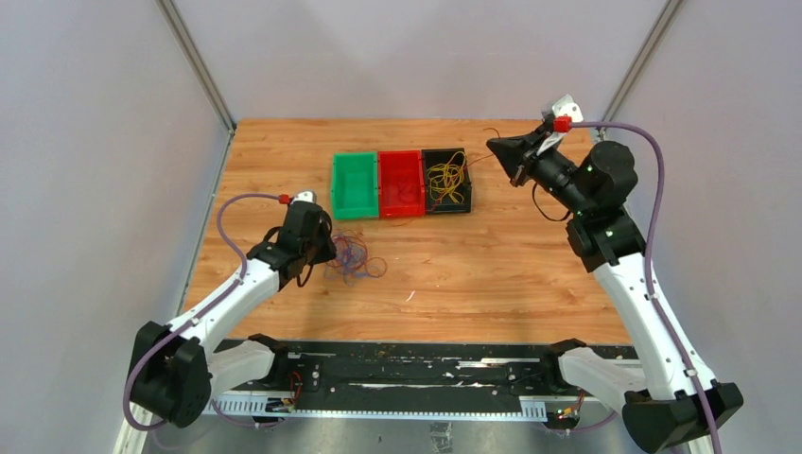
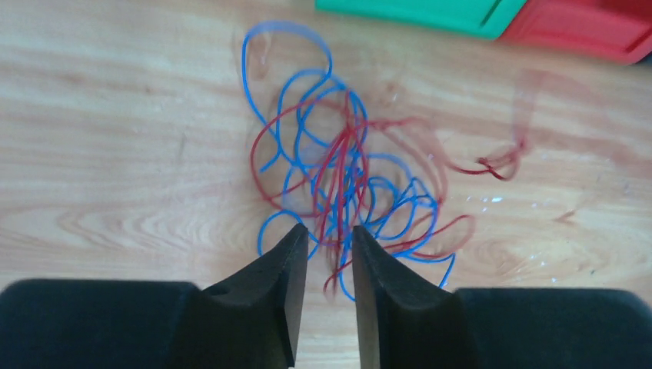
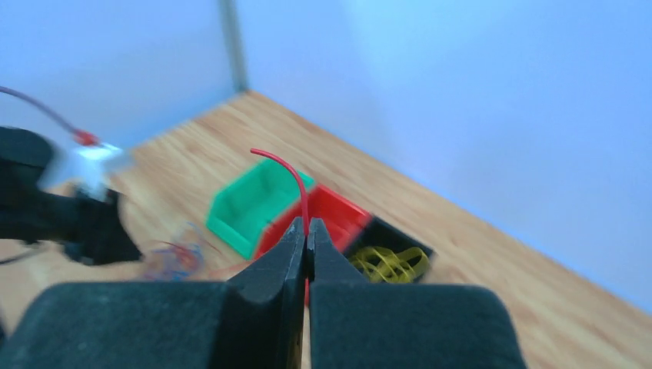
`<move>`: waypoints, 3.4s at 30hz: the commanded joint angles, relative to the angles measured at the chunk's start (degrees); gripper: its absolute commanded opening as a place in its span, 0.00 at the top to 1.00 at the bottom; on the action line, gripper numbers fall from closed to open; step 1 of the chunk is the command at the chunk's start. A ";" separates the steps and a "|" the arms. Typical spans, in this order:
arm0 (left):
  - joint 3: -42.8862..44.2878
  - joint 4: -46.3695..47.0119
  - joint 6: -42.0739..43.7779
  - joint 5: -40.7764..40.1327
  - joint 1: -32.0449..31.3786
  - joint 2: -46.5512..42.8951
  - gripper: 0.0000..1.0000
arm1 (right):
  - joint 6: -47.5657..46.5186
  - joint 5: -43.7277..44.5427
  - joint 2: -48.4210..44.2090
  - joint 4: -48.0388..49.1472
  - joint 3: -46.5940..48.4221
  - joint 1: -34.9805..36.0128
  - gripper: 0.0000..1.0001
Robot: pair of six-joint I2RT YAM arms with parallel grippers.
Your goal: Untangle the cables
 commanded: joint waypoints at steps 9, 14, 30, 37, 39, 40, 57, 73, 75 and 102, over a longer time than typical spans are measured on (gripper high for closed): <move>-2.90 3.64 5.58 8.48 0.24 1.65 0.45 | 3.13 -19.29 0.29 4.96 12.87 0.74 1.00; -4.49 10.26 9.07 22.53 -0.71 0.25 0.07 | 4.33 -22.38 2.53 2.41 18.46 0.74 1.00; 0.58 19.22 7.78 19.70 -3.45 20.98 0.21 | 16.56 -26.12 9.71 9.32 33.44 0.74 1.00; 2.48 14.05 6.25 8.24 -3.45 21.99 0.94 | 3.30 -11.41 9.86 -4.77 40.83 0.65 1.00; 2.58 10.29 5.64 1.56 -3.40 20.81 1.00 | -2.44 -2.57 9.69 -10.39 42.60 0.56 1.00; 2.66 8.25 5.41 -1.64 -3.37 20.07 1.00 | -4.95 2.20 9.43 -13.24 43.01 0.50 1.00; 7.77 1.54 15.17 12.69 -0.63 -5.46 1.00 | -3.29 24.45 0.13 -16.69 -6.91 -1.51 0.98; 16.28 -3.02 13.27 25.15 -2.92 -7.88 1.00 | -5.38 4.89 -15.10 -2.63 -27.95 2.94 0.06; 16.03 -2.69 12.32 27.78 -3.00 -8.22 1.00 | -4.29 -11.05 -14.13 7.00 -30.68 4.07 0.04; 14.19 -3.58 9.56 25.88 -3.45 -14.53 1.00 | 5.55 -9.82 29.04 29.24 -17.75 23.42 1.00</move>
